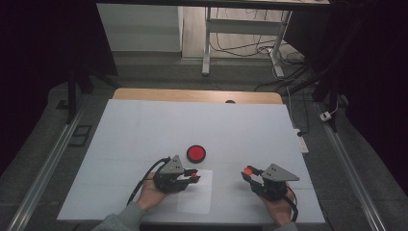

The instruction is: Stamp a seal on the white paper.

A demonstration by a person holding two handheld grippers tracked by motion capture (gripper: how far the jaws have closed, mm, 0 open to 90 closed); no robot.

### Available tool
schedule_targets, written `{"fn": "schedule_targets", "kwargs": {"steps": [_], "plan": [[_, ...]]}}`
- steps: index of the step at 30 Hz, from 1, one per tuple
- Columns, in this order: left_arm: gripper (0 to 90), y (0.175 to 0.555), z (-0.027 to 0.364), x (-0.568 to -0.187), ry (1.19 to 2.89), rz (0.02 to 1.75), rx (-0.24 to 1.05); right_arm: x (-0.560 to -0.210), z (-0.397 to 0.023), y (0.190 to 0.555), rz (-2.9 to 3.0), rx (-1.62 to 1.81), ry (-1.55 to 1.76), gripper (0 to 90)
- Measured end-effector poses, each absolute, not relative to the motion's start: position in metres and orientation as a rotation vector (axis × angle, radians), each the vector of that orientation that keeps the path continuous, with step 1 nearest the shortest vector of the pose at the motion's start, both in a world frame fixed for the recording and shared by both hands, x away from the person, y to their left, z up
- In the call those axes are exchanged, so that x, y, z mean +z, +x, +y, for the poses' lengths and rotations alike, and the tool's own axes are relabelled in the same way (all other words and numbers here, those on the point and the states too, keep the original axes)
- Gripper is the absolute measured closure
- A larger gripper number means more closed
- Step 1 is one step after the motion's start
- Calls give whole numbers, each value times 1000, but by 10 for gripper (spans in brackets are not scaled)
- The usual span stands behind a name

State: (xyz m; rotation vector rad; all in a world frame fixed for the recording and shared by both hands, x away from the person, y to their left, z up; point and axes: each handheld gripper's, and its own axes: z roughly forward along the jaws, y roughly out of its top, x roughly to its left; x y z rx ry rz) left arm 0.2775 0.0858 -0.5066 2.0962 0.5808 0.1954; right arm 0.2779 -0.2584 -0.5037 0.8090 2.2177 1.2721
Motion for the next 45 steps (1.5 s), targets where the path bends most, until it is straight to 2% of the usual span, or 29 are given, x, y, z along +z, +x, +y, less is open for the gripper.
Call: {"fn": "schedule_targets", "kwargs": {"steps": [20,45], "plan": [[723,273,79,-518,2174,562,180,-505,-258,278,2223,1268,813,640],[723,275,73,-530,2194,576,189,-506,-257,279,2232,1264,805,640]]}}
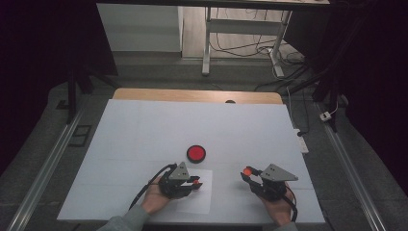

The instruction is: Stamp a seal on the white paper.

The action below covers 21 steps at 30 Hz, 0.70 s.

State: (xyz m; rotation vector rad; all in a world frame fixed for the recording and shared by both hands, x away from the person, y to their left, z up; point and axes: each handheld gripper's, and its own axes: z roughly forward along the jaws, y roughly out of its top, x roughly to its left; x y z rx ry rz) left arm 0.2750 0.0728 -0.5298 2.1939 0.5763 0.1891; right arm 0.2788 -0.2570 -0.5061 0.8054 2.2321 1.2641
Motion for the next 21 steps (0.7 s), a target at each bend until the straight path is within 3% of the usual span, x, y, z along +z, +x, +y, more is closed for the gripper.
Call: {"fn": "schedule_targets", "kwargs": {"steps": [21], "plan": [[724,273,71,-535,2206,560,218,-506,-257,279,2232,1267,808,640]]}}
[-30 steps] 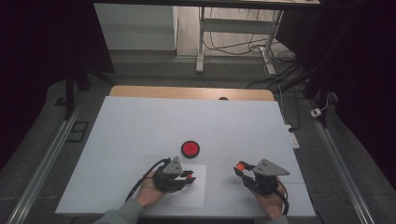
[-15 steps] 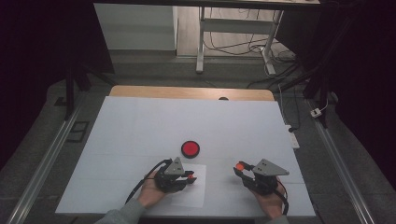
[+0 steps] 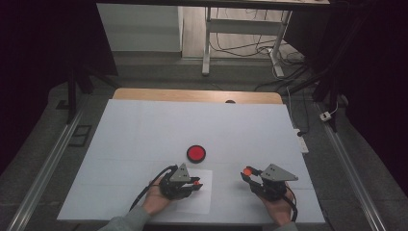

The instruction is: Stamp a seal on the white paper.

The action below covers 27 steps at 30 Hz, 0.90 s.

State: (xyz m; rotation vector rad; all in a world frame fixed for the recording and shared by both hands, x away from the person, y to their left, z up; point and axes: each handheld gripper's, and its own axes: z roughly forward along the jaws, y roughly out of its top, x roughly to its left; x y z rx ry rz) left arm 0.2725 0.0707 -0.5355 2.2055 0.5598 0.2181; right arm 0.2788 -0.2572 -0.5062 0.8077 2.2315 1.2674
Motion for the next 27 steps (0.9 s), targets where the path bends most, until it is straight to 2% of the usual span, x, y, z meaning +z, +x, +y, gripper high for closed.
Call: {"fn": "schedule_targets", "kwargs": {"steps": [20,27], "plan": [[728,264,66,-536,2239,524,323,-506,-257,279,2228,1275,808,640],[729,264,67,-537,2234,516,318,-506,-256,278,2231,1272,807,641]]}}
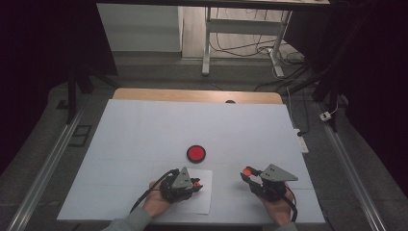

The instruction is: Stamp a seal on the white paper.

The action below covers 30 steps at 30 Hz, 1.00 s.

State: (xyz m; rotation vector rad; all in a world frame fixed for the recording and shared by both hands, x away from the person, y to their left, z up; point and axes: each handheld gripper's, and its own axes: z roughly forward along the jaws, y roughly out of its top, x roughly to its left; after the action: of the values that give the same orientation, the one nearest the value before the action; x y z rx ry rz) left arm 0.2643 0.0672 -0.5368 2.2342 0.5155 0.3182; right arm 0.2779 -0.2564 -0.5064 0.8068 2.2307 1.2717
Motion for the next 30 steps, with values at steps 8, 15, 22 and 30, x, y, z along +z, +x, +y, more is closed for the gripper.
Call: {"fn": "schedule_targets", "kwargs": {"steps": [8,15,22,30], "plan": [[730,264,67,-536,2239,519,316,-506,-257,277,2229,1269,808,640],[730,264,66,-536,2241,518,321,-506,-257,278,2224,1278,811,641],[731,263,66,-537,2238,509,333,-505,-258,277,2225,1266,814,640],[731,263,66,-538,2234,510,336,-505,-257,277,2228,1270,811,641]]}}
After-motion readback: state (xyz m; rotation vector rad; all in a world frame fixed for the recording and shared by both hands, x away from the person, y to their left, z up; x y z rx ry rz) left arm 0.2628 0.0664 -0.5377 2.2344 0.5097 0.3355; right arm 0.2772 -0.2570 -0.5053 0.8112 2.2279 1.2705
